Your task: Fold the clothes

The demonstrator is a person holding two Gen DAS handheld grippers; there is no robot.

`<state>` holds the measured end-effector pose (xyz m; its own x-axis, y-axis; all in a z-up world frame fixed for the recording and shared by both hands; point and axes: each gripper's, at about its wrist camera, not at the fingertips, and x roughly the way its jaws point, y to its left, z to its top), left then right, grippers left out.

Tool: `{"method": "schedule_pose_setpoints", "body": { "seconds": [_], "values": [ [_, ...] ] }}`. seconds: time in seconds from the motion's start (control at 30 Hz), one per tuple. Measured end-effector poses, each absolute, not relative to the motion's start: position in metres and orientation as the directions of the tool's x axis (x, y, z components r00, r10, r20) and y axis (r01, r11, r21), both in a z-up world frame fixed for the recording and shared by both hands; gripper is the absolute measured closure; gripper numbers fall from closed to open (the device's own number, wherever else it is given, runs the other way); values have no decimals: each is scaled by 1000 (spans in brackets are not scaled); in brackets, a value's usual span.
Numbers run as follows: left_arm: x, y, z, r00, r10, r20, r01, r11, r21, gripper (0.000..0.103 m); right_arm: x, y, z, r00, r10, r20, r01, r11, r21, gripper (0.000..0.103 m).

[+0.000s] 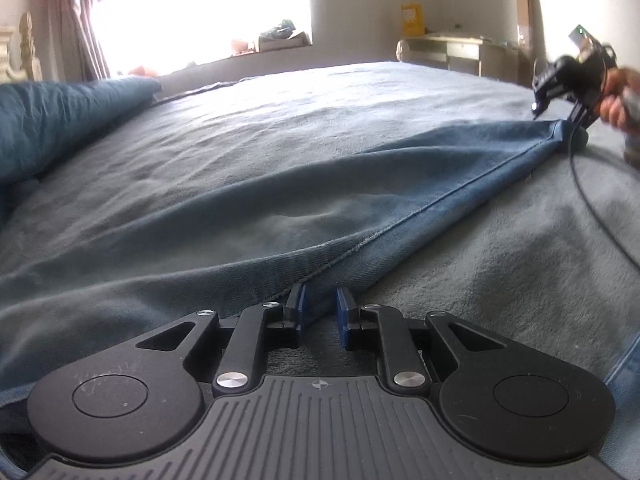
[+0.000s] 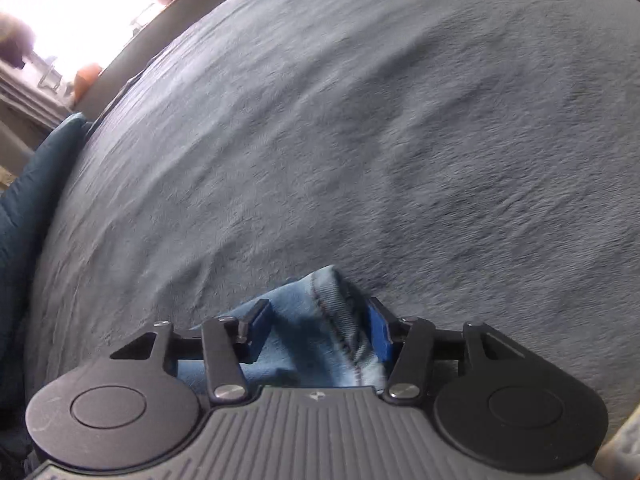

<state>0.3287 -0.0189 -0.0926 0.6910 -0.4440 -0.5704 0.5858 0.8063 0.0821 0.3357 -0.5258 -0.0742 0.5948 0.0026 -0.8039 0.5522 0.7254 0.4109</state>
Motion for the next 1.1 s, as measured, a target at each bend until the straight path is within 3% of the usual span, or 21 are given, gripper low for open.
{"method": "schedule_pose_setpoints", "body": {
  "seconds": [0.03, 0.07, 0.33, 0.53, 0.63, 0.8, 0.97, 1.03, 1.1],
  "values": [
    [330, -17, -93, 686, -450, -572, 586, 807, 69, 87, 336, -519, -72, 599, -7, -801, 533, 750, 392, 74],
    [329, -17, -94, 685, -451, -572, 586, 808, 65, 87, 336, -514, -70, 604, -15, -797, 516, 769, 377, 81],
    [323, -22, -93, 701, -436, -565, 584, 805, 104, 87, 359, -482, -10, 750, -235, -619, 380, 918, 112, 85],
    [323, -23, -94, 706, -428, -564, 583, 803, 120, 87, 382, -511, -74, 576, -411, -707, 538, 842, -51, 87],
    [323, -23, -94, 706, -428, -564, 583, 803, 120, 87, 359, -535, -78, 564, -435, -702, 618, 786, 9, 88],
    [322, -23, -94, 706, -428, -565, 583, 804, 118, 87, 342, -506, -26, 698, -334, -633, 514, 849, 119, 84],
    [322, -22, -93, 703, -433, -565, 583, 805, 108, 86, 351, -423, -22, 717, 27, -696, 165, 965, 207, 81],
    [323, -19, -92, 698, -442, -563, 585, 805, 93, 86, 345, -406, -42, 669, 12, -743, 116, 986, 121, 81],
    [325, -13, -88, 690, -465, -555, 587, 808, 54, 83, 337, -418, -63, 615, -105, -781, 179, 984, 9, 82]
  ]
}}
